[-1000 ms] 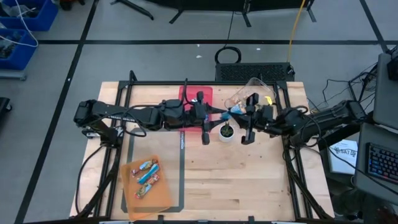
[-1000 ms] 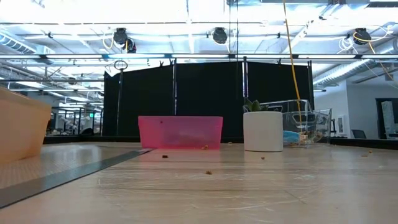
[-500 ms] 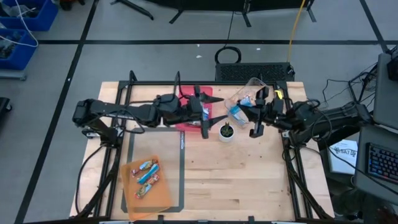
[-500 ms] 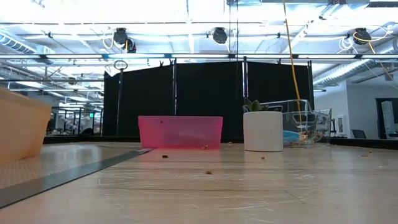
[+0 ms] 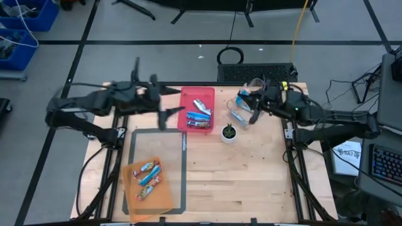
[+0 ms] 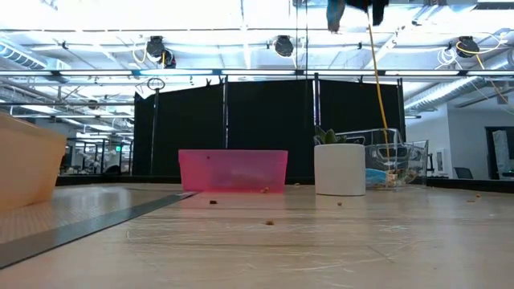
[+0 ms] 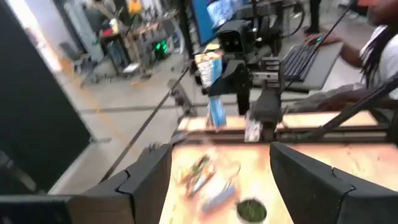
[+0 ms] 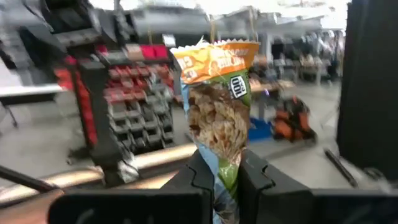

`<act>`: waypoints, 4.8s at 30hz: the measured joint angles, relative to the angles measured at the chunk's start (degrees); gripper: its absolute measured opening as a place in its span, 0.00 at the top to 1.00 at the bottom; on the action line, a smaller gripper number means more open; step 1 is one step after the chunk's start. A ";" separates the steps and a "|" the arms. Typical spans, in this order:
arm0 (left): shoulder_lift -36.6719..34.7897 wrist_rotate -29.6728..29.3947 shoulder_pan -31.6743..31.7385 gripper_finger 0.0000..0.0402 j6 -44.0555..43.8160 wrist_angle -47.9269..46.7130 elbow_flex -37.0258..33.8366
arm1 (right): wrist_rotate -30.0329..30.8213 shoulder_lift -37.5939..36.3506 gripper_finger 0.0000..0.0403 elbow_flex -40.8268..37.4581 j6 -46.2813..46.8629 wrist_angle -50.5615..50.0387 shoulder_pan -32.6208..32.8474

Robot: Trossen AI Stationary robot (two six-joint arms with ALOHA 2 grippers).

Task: Pick and place Granola Bars by type
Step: Put the orange granola bar into the transparent bin, then return to Home Position

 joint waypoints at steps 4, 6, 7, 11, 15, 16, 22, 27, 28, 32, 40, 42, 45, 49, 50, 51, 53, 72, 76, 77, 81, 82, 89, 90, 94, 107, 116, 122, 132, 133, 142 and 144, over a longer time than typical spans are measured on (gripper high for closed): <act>-5.48 -1.38 0.07 0.35 -3.07 -9.06 0.00 | -4.08 0.03 0.96 0.00 2.16 -5.95 -5.92; -7.67 -1.38 0.08 0.36 -4.47 -12.75 0.00 | -5.40 0.03 0.96 0.00 2.40 -9.36 -8.66; -8.66 -1.41 0.14 0.36 -4.92 -14.23 0.00 | -5.87 0.07 0.96 0.00 2.40 -11.07 -9.93; -11.44 -2.91 0.32 0.37 -6.27 -18.48 0.00 | -8.92 0.42 0.96 0.00 3.09 -16.72 -14.89; -12.58 -4.22 0.27 0.37 -6.31 -21.11 0.00 | -12.24 2.16 0.96 0.01 3.65 -21.62 -18.15; -12.66 -4.52 0.26 0.37 -6.31 -21.49 0.00 | -12.84 2.76 0.96 0.00 3.64 -22.49 -18.76; -12.80 -5.66 0.26 0.37 -6.48 -21.60 0.00 | -14.53 6.81 0.96 0.00 2.47 -25.29 -21.79; -12.80 -5.68 0.26 0.37 -6.82 -20.58 0.00 | -14.51 10.10 0.96 0.00 0.74 -28.46 -23.70; -12.80 -5.66 0.26 0.37 -6.92 -20.60 0.00 | -14.46 10.88 0.96 0.00 0.41 -29.05 -23.98; -12.80 -5.66 0.26 0.37 -7.06 -20.60 -0.02 | -14.38 13.88 0.96 0.02 -0.15 -33.47 -25.42; -12.80 -5.64 0.26 0.37 -7.54 -20.60 -0.02 | -14.51 18.95 0.96 0.02 -0.36 -35.90 -28.36; -12.80 -5.64 0.26 0.37 -7.65 -20.60 -0.02 | -15.13 20.23 0.96 0.02 -0.72 -35.91 -28.78; -12.80 -5.62 0.26 0.37 -7.79 -20.60 -0.02 | -15.84 22.15 0.96 0.02 -0.91 -36.03 -29.23; -12.80 -5.62 0.26 0.37 -7.81 -20.59 -0.02 | -16.91 24.60 0.96 0.02 -0.90 -36.06 -29.27; -12.80 -5.62 0.26 0.37 -7.81 -20.58 -0.02 | -17.45 25.43 0.96 0.02 -0.87 -35.95 -29.27; -12.80 -5.62 0.26 0.37 -7.82 -20.56 -0.02 | -17.71 26.23 0.96 0.02 -0.73 -35.97 -29.27; -12.80 -5.60 0.26 0.37 -7.86 -20.56 -0.02 | -18.57 27.92 0.96 0.02 -0.73 -36.17 -29.25; -12.78 -5.86 0.11 0.37 -10.61 -19.48 -0.04 | -18.32 33.11 0.81 0.04 -4.56 -35.53 -29.16; -12.78 -3.61 0.10 0.36 -10.10 -19.28 -0.04 | -18.07 30.39 0.74 -0.02 -5.40 -35.54 -29.23; -12.78 -2.69 0.10 0.36 -10.12 -19.39 -0.04 | -17.95 29.89 0.72 -0.02 -5.45 -35.68 -29.21; -12.47 3.94 0.10 0.36 -9.80 -19.60 -0.04 | -17.24 27.93 0.68 -0.04 -5.75 -36.34 -29.14; -12.41 5.61 0.10 0.36 -9.56 -19.62 -0.04 | -17.45 27.14 0.67 -0.04 -5.68 -36.17 -29.02; -12.59 12.55 0.10 0.36 -7.05 -19.71 -0.09 | -21.72 15.37 0.61 -0.04 0.50 -35.97 -27.82; -12.81 12.86 0.10 0.36 -6.57 -19.73 -0.09 | -21.70 13.00 0.60 -0.04 1.77 -35.98 -27.33; -13.71 12.94 0.13 0.36 -5.34 -19.70 -0.09 | -23.47 3.58 0.59 -0.04 3.96 -35.19 -24.24; -18.42 18.66 0.15 0.36 -8.31 -6.33 -14.95 | -26.22 -9.59 0.59 -0.02 12.83 -28.74 -6.08; -24.97 23.20 0.07 0.36 -10.17 8.62 -29.93 | -26.08 -9.51 0.59 -0.02 20.48 -28.97 1.52; -28.56 23.54 -1.45 0.36 -11.19 10.78 -35.99 | -26.29 -10.25 0.59 -0.74 16.08 -28.69 5.37; -35.54 22.88 -4.32 0.36 -10.99 17.16 -44.96 | -26.27 -14.96 0.59 -6.97 12.87 -21.95 9.73; -36.22 22.87 -4.59 0.36 -11.11 17.11 -45.68 | -26.24 -15.78 0.59 -7.95 12.48 -20.88 10.11; -42.48 21.14 -7.11 0.36 -10.87 17.36 -51.68 | -25.31 -22.96 0.59 -17.73 12.77 -18.81 13.05; -44.29 20.05 -7.45 0.36 -11.22 17.27 -53.12 | -24.00 -24.56 0.59 -19.73 12.73 -18.21 13.70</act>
